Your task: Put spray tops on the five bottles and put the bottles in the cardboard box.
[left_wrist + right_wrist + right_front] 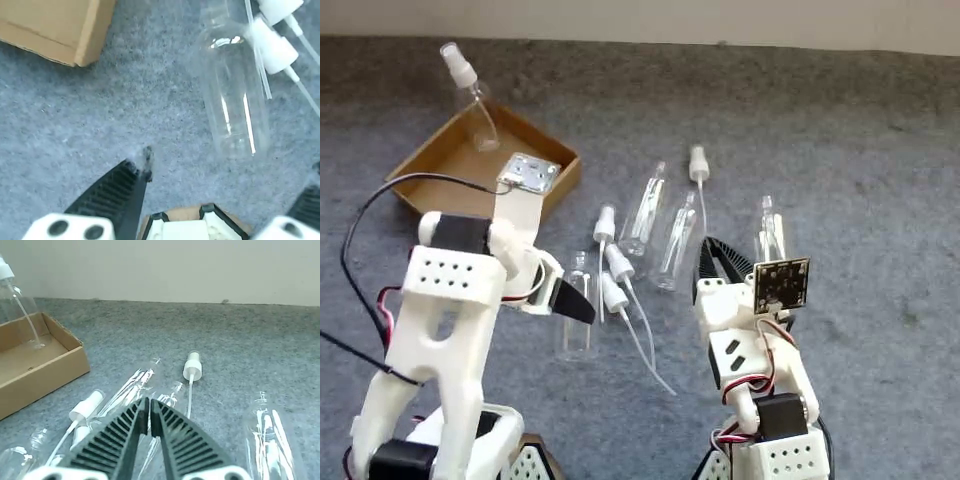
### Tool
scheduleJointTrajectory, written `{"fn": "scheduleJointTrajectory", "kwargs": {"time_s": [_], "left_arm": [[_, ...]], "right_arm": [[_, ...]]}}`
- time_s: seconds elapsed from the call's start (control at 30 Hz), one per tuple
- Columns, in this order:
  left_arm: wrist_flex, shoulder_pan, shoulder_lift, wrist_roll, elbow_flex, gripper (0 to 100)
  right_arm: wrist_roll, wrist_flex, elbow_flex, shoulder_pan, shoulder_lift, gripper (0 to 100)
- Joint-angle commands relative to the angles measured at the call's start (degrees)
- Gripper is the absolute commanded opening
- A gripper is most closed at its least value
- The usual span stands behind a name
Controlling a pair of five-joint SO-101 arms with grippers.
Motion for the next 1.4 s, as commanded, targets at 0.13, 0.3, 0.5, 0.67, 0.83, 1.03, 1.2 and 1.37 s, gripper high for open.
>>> {"fn": "scheduleJointTrajectory", "kwargs": {"time_s": [0.13,0.3,0.5,0.67,0.83,1.03,1.2,1.37], "left_arm": [[-1.1,1.7,8.4,6.2,-3.3,40],[-5.2,1.5,12.7,6.4,-3.3,40],[-10.0,1.9,15.5,9.1,-3.3,30],[-12.1,3.8,17.5,9.1,-3.2,15],[-12.0,7.1,20.2,9.4,-3.4,15],[-12.0,7.5,18.2,9.5,-3.8,18],[-12.0,8.0,13.8,9.6,-3.3,18],[-12.0,9.7,14.4,9.6,-3.2,18]], "right_arm": [[-0.4,-1.4,8.4,0.7,-0.7,1.1],[-0.4,-1.4,8.4,0.7,-0.7,1.1],[-0.4,-1.4,8.4,0.7,-0.7,1.1],[-0.4,-1.4,8.4,0.7,-0.7,1.1],[-0.4,-1.4,8.4,0.7,-0.7,1.1],[-0.3,-1.4,8.4,0.7,-0.7,1.1],[-0.3,-1.4,8.4,0.7,-0.7,1.1],[-0.3,-1.4,8.4,0.7,-0.7,1.1]]}}
